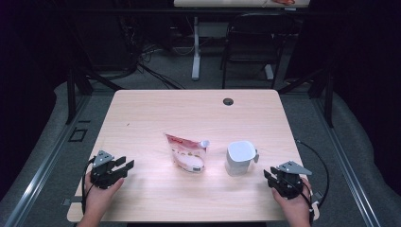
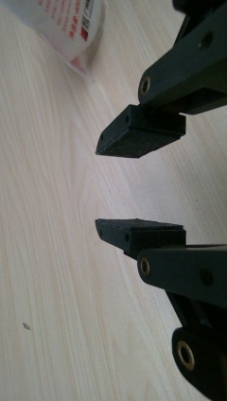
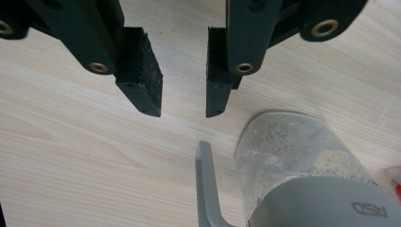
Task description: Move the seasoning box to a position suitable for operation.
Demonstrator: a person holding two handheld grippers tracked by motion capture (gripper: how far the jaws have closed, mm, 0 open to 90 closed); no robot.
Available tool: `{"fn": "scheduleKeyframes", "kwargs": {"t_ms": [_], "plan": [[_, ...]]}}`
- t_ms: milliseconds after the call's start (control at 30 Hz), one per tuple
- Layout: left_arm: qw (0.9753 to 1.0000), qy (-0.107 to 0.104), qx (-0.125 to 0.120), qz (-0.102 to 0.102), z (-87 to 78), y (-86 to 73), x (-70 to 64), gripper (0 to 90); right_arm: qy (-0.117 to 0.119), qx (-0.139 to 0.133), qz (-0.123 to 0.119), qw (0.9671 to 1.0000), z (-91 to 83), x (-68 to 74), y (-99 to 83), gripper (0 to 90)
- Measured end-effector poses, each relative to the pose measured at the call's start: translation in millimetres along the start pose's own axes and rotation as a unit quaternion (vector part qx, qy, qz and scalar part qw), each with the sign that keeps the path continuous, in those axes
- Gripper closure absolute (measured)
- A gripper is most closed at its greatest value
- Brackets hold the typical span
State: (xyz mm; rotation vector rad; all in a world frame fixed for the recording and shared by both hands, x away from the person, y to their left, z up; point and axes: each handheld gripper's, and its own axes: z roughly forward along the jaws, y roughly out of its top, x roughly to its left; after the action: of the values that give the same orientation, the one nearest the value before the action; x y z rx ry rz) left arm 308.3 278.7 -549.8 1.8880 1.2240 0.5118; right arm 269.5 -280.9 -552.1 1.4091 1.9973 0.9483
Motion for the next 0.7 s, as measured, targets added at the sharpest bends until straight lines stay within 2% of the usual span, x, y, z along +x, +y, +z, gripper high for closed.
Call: {"fn": "scheduleKeyframes", "kwargs": {"t_ms": [33, 167, 267, 367, 433, 500, 533, 633, 700], "plan": [[0.9999, 0.001, 0.011, 0.006, 1.7, -1.0, -1.5, 58.3, -0.002, -0.002, 0.000, 1.0000, 0.2, 0.3, 0.3, 67.0], [0.9999, 0.001, 0.012, 0.007, 2.3, -0.9, -2.9, 58.4, 0.004, -0.005, -0.001, 1.0000, 1.1, 1.3, 1.5, 65.4], [0.9998, -0.011, 0.011, -0.012, 2.7, -0.4, -2.6, 59.4, 0.005, -0.011, 0.001, 0.9999, 1.7, 2.1, 2.1, 63.2], [0.9996, -0.018, 0.019, -0.013, 2.7, -0.6, -0.9, 59.2, 0.011, -0.018, 0.001, 0.9998, 0.4, 2.1, 4.0, 62.7], [0.9997, -0.016, 0.013, -0.016, 3.5, -1.4, -0.7, 58.9, 0.012, -0.022, 0.001, 0.9997, -0.2, 2.7, 4.8, 66.3], [0.9996, -0.015, 0.018, -0.016, 4.2, -2.0, -1.2, 58.8, 0.021, -0.028, 0.006, 0.9994, -1.1, 3.0, 6.0, 69.7], [0.9994, -0.018, 0.026, -0.015, 4.0, -1.8, -1.5, 58.7, 0.023, -0.030, 0.004, 0.9993, -1.4, 3.4, 6.5, 70.4], [0.9993, -0.018, 0.026, -0.019, 5.0, -1.7, -3.9, 57.4, 0.027, -0.031, -0.002, 0.9992, -0.9, 5.1, 7.2, 70.7], [0.9996, -0.014, 0.024, -0.009, 4.8, -0.5, -6.7, 57.0, 0.030, -0.033, -0.009, 0.9990, 2.5, 6.9, 9.1, 70.7]]}}
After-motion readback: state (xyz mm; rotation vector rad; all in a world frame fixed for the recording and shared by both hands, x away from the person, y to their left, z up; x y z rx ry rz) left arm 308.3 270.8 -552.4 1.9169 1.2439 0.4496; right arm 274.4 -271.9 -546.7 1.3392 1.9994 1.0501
